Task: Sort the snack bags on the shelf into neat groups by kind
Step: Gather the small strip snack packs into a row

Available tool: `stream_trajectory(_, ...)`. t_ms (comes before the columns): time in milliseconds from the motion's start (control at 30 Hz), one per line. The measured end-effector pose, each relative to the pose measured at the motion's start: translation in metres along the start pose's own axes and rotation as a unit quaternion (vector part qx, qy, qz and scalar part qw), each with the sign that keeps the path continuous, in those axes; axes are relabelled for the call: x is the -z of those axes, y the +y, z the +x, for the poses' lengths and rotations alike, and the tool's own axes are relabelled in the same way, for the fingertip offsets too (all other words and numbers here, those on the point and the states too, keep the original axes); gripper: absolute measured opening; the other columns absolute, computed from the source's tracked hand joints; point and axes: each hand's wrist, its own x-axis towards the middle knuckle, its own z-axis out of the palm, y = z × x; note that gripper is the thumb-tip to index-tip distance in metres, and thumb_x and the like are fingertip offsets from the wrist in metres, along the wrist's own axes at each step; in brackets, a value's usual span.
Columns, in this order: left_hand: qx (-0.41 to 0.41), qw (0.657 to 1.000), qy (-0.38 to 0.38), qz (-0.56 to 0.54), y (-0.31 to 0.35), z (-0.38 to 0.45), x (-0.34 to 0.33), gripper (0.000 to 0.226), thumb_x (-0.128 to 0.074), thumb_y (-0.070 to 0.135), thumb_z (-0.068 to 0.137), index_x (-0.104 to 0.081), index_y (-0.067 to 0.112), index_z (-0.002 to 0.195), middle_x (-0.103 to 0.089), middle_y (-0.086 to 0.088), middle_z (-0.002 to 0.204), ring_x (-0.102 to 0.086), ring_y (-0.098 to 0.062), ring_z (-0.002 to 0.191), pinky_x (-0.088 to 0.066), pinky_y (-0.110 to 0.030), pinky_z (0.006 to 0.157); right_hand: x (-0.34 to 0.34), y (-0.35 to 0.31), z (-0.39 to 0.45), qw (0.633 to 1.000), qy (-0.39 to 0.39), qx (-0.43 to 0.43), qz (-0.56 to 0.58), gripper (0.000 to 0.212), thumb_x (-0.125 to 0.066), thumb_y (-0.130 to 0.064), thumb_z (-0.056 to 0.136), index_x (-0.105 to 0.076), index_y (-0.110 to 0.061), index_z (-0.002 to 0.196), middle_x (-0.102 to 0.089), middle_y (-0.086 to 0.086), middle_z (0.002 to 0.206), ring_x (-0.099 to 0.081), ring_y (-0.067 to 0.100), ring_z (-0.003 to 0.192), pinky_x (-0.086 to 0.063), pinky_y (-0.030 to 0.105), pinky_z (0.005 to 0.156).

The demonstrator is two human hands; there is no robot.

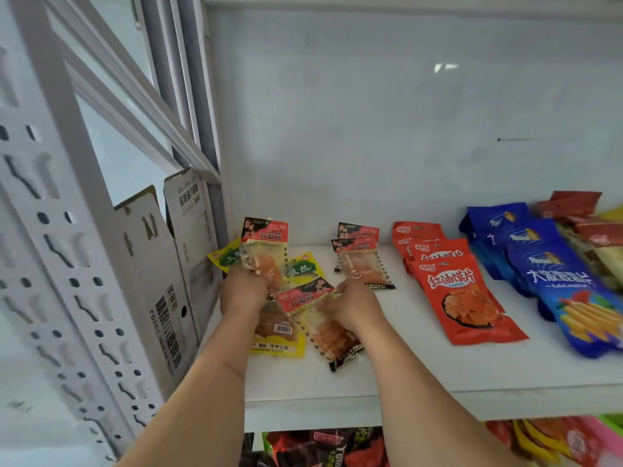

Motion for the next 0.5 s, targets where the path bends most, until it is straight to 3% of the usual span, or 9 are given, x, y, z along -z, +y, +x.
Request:
stream_trajectory(100,-0.017,0.999,0.006,-0.028,0.008,-0.01,0.006,0.015,-0.071,0.025,0.086,-0.066,0.024,0.101,-0.071,0.0,0.1,-0.066,-0.03,0.091,-0.058,-0.046,0.086,0.004,0.0,-0.001,1.0,0.003,0.008,0.028,0.058,-0.073,-0.028,0.088,-0.049,-0.012,0.138,-0.066,0.005,0.117,-0.063,0.025,0.106,-0.046,0.029,0.076)
stream_trajectory(133,-0.026,0.999,0.003,-0.035,0.009,-0.013,0.006,0.013,-0.069,0.024,0.087,-0.065,0.025,0.099,-0.07,0.001,0.099,-0.066,-0.029,0.092,-0.058,-0.046,0.087,0.005,0.001,-0.001,0.999,0.003,0.013,0.034,0.053,-0.072,-0.026,0.089,-0.051,-0.013,0.136,-0.067,0.003,0.108,-0.063,0.023,0.099,-0.043,0.028,0.07)
stream_trajectory(200,-0.04,0.998,-0.004,-0.048,0.013,-0.016,0.009,0.012,-0.068,0.024,0.088,-0.067,0.026,0.099,-0.071,0.002,0.098,-0.066,-0.027,0.092,-0.057,-0.045,0.087,0.008,0.006,0.003,0.999,0.017,0.019,0.025,0.017,-0.068,-0.025,0.091,-0.06,-0.017,0.103,-0.064,0.0,0.088,-0.061,0.021,0.083,-0.047,0.033,0.067)
stream_trajectory(233,-0.045,0.997,-0.009,-0.056,0.015,-0.019,0.01,0.012,-0.067,0.024,0.087,-0.068,0.025,0.099,-0.072,0.002,0.097,-0.067,-0.026,0.091,-0.058,-0.046,0.087,0.01,0.009,0.004,0.999,0.028,0.019,0.033,0.014,-0.066,-0.026,0.092,-0.055,-0.018,0.086,-0.061,0.0,0.081,-0.06,0.022,0.079,-0.049,0.036,0.07)
stream_trajectory(300,-0.056,0.995,-0.016,-0.077,0.019,-0.022,0.011,0.013,-0.067,0.025,0.088,-0.069,0.023,0.1,-0.073,0.001,0.095,-0.067,-0.026,0.089,-0.058,-0.046,0.086,0.014,0.015,0.007,0.998,0.04,0.025,0.049,0.029,-0.063,-0.029,0.094,-0.046,-0.021,0.071,-0.056,-0.003,0.073,-0.058,0.023,0.075,-0.047,0.035,0.068)
stream_trajectory(367,-0.068,0.994,-0.024,-0.086,0.026,-0.027,0.011,0.013,-0.069,0.028,0.09,-0.069,0.019,0.101,-0.072,0.001,0.094,-0.066,-0.025,0.089,-0.056,-0.041,0.084,0.02,0.021,0.006,0.995,0.051,0.04,0.073,0.029,-0.061,-0.03,0.096,-0.047,-0.02,0.072,-0.059,-0.001,0.074,-0.059,0.022,0.074,-0.047,0.035,0.068)
stream_trajectory(433,-0.076,0.992,-0.029,-0.098,0.034,-0.032,0.008,0.011,-0.07,0.028,0.091,-0.067,0.018,0.093,-0.07,0.001,0.09,-0.064,-0.022,0.084,-0.054,-0.039,0.083,0.027,0.027,0.005,0.991,0.065,0.057,0.1,0.017,-0.059,-0.031,0.097,-0.056,-0.018,0.087,-0.067,0.0,0.085,-0.065,0.021,0.081,-0.054,0.038,0.076)
stream_trajectory(500,-0.08,0.991,-0.034,-0.104,0.041,-0.039,0.004,0.013,-0.07,0.027,0.092,-0.06,0.021,0.087,-0.064,0.007,0.082,-0.059,-0.021,0.081,-0.05,-0.037,0.081,0.037,0.034,0.006,0.988,0.08,0.057,0.116,0.008,-0.055,-0.029,0.1,-0.056,-0.021,0.098,-0.067,-0.004,0.088,-0.064,0.017,0.079,-0.053,0.034,0.069)
